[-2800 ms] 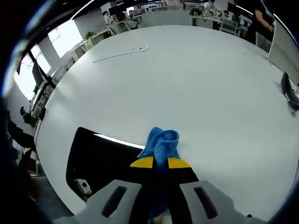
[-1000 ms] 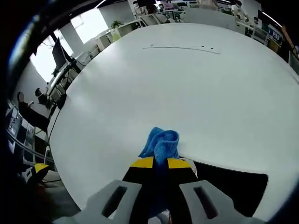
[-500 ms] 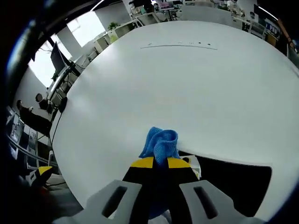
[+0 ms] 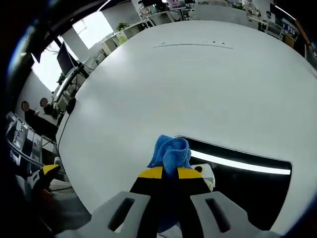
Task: Wipe the mirror surface with the cleaning cloth until all visible marks leave the cleaned area.
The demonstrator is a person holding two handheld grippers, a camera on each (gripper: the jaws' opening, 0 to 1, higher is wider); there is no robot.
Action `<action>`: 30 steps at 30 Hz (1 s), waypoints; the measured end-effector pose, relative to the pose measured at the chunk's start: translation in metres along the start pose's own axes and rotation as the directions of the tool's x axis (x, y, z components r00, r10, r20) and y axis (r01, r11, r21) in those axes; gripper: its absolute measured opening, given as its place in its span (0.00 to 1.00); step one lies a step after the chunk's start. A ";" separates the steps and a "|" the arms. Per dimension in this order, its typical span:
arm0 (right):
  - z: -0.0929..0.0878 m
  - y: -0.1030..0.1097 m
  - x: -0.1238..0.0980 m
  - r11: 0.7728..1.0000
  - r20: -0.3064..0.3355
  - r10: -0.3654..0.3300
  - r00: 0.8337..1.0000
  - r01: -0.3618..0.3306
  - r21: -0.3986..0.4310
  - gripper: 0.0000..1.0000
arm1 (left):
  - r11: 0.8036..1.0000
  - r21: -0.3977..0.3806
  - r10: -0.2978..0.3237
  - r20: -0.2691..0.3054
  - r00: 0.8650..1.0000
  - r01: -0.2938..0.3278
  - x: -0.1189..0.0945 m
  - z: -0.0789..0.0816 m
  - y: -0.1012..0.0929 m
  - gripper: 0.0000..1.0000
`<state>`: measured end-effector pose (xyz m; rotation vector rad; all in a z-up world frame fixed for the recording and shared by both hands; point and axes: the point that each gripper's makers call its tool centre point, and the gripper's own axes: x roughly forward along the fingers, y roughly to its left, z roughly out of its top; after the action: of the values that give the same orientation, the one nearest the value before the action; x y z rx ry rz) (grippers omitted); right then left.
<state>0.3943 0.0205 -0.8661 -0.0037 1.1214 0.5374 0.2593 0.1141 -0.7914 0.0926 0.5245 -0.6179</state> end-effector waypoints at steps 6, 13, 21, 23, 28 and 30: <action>-0.010 0.008 -0.003 1.000 -0.017 0.006 1.000 -0.006 -0.018 0.02 | 1.000 0.000 0.004 0.003 1.000 -0.004 -0.001 0.001 0.000 0.99; -0.010 0.008 -0.004 1.000 -0.011 0.010 1.000 -0.010 -0.020 0.03 | 1.000 0.001 0.005 0.001 1.000 -0.005 -0.001 0.000 0.001 0.99; -0.010 0.008 -0.004 0.999 -0.008 0.000 1.000 0.000 -0.036 0.03 | 1.000 0.004 0.010 0.005 1.000 -0.010 -0.001 0.002 0.001 0.99; -0.010 0.008 -0.004 0.999 -0.009 0.002 1.000 -0.002 -0.032 0.03 | 1.000 0.005 0.012 0.005 1.000 -0.012 -0.001 0.001 0.001 0.99; -0.012 0.000 -0.007 0.999 -0.009 -0.001 1.000 0.001 -0.034 0.03 | 1.000 0.005 0.016 0.005 1.000 -0.016 -0.001 0.002 0.002 0.99; -0.012 -0.005 -0.007 1.000 -0.007 0.000 1.000 -0.001 -0.018 0.03 | 1.000 0.006 0.018 0.007 1.000 -0.018 -0.001 0.001 0.003 0.99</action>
<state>0.3837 0.0104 -0.8666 -0.0208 1.1235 0.5481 0.2609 0.1165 -0.7899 0.1006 0.5148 -0.6019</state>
